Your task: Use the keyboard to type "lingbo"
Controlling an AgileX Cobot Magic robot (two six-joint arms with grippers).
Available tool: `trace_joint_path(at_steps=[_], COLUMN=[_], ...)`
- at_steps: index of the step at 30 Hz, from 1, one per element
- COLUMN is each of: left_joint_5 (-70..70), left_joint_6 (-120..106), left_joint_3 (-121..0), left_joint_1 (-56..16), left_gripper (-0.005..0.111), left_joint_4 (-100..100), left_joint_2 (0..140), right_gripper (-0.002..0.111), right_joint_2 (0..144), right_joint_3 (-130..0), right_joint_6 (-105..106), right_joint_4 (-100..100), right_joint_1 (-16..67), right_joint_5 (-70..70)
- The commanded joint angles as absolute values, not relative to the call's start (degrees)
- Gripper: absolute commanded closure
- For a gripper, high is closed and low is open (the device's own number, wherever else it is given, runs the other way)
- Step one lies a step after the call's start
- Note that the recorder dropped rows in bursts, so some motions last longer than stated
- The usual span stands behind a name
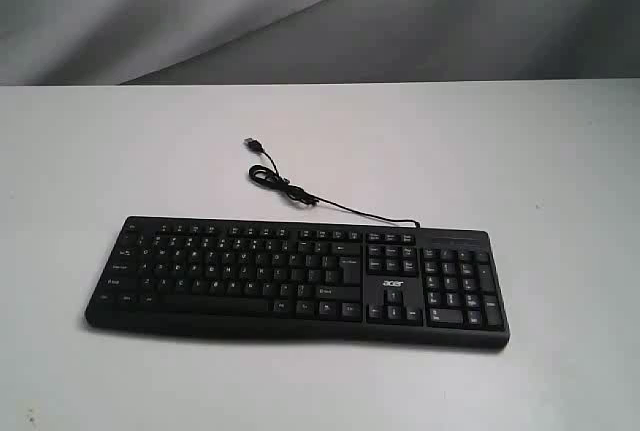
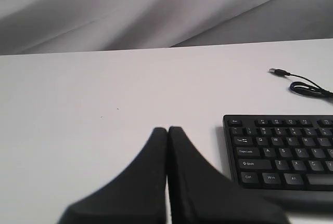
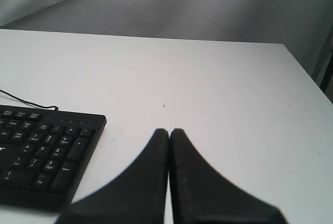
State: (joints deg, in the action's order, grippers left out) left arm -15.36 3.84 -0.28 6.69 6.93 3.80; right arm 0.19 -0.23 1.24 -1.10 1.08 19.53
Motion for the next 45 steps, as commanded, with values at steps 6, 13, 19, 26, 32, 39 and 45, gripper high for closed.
trace_joint_path(at_steps=[6, 13, 19, 26, 32, 39, 45], left_joint_5=[-15.02, -15.02, -15.02, -15.02, -15.02, -15.02, -15.02], left_joint_6=[3.96, 3.96, 3.96, 3.96, 3.96, 3.96, 3.96], left_joint_3=[0.0, 0.0, 0.0, 0.0, 0.0, 0.0, 0.0], left_joint_1=[6.65, 6.65, 6.78, 10.94, 11.07, 11.07, 11.07], left_gripper=[0.106, 0.106, 0.106, 0.106, 0.106, 0.106, 0.106], left_joint_4=[6.71, 6.71, 6.71, 6.71, 6.71, 6.71, 6.71], left_joint_2=[4.04, 4.04, 4.03, 6.77, 6.8, 6.8, 6.8], right_gripper=[0.108, 0.108, 0.108, 0.108, 0.108, 0.108, 0.108], right_joint_2=[0.0, 0.0, 0.0, 0.0, 0.0, 0.0, 2.75], right_joint_3=[0.0, 0.0, 0.0, 0.0, 0.0, 0.0, -3.96], right_joint_6=[1.24, 1.24, 1.24, 1.24, -7.08, -13.57, -20.8], right_joint_4=[-0.46, -0.48, -0.38, -0.38, 6.06, 10.55, -1.9], right_joint_1=[0.65, 0.65, 0.65, 0.65, 0.65, 0.65, 0.65], right_joint_5=[19.33, 18.54, 4.33, -5.04, -19.26, -20.17, -13.14])
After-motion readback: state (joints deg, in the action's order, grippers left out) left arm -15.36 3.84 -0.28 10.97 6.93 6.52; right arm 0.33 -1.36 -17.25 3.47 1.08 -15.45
